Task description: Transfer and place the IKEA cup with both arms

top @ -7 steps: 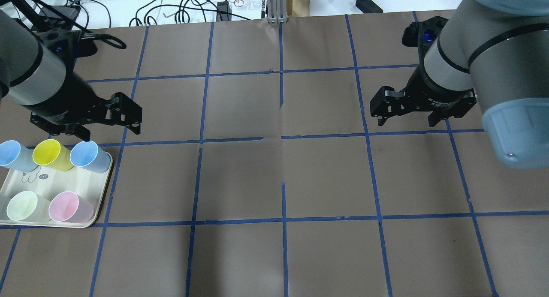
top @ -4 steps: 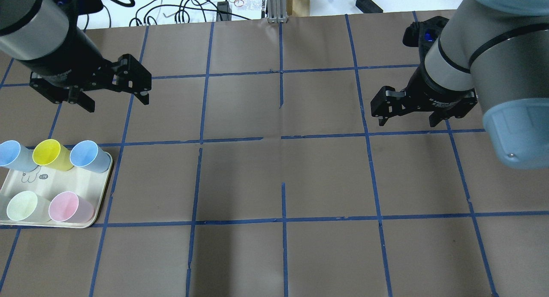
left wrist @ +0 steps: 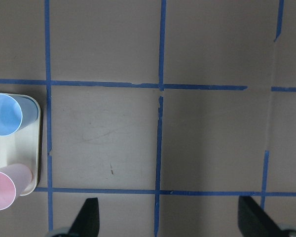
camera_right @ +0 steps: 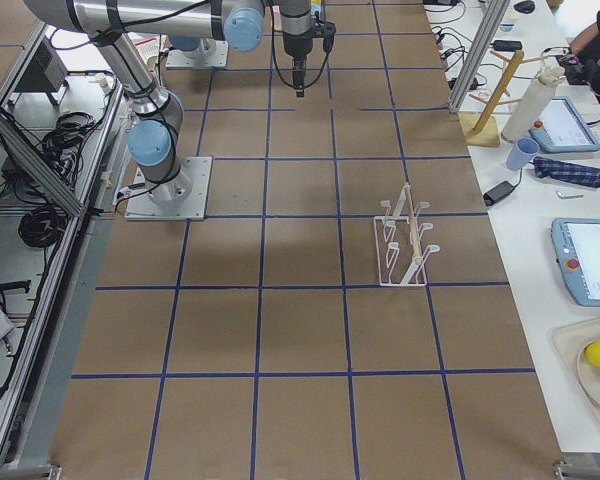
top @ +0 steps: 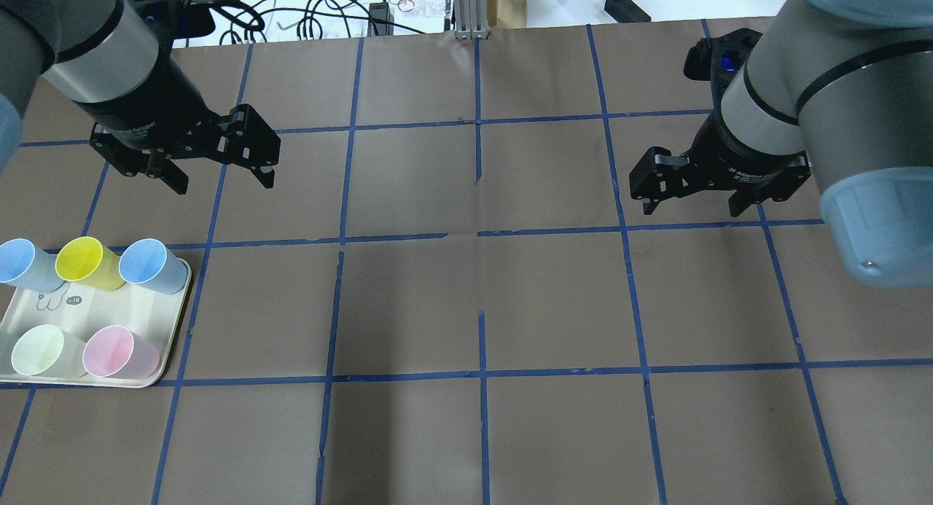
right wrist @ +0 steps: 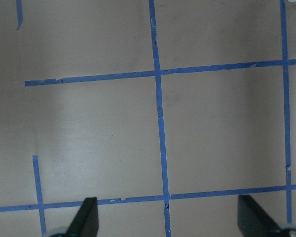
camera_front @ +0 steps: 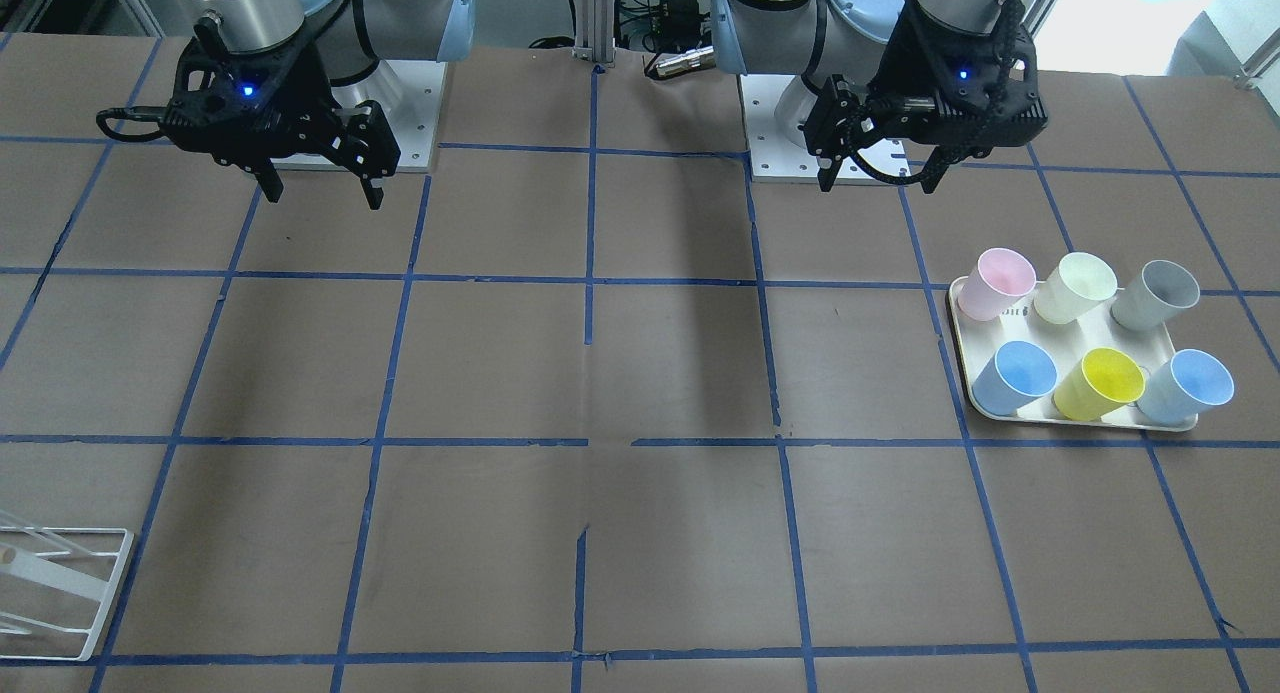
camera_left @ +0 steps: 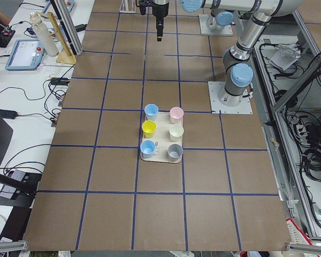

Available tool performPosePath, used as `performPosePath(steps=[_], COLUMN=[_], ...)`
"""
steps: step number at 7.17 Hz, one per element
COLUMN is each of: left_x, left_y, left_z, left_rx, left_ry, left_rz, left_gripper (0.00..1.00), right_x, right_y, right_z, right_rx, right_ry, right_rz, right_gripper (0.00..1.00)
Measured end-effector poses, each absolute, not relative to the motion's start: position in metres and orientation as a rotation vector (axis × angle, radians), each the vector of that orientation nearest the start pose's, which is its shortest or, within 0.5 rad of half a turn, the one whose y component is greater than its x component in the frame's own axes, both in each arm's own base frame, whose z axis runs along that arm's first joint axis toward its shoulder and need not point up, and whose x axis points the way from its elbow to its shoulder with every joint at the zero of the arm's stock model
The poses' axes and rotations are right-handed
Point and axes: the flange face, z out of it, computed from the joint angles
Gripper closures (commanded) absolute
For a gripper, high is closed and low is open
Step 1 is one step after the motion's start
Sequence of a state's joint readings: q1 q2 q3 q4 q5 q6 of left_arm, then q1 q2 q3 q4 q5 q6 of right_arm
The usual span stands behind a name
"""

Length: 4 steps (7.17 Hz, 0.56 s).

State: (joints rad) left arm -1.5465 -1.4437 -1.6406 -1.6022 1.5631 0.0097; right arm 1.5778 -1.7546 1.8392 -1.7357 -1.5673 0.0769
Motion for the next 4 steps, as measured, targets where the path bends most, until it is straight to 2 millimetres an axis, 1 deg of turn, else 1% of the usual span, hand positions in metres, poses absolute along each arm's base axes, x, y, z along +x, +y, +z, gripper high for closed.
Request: performPosePath(steps=[2,3,4], left_x=[-0.124,-0.125,-0.126], left_y=[-0.43,-0.429,-0.432], left_z=[0.521,0.525,0.528], left_rx=[-0.013,-0.011,-0.004], left_ry=[3.146,3.148,3.148], left_rz=[-0.095,-0.118,-0.14], left_gripper=[0.0,0.0,0.0], right_x=[0.137,0.137,0.137], right_y=[-0.419,-0.419,-0.419], right_z=[0.456,0.456,0.458], right_rx=[0.11,0.11,0.11], right_ry=[3.129,3.128,3.125], right_rz=[-0.122,-0.124,-0.129], right_gripper=[0.0,0.0,0.0])
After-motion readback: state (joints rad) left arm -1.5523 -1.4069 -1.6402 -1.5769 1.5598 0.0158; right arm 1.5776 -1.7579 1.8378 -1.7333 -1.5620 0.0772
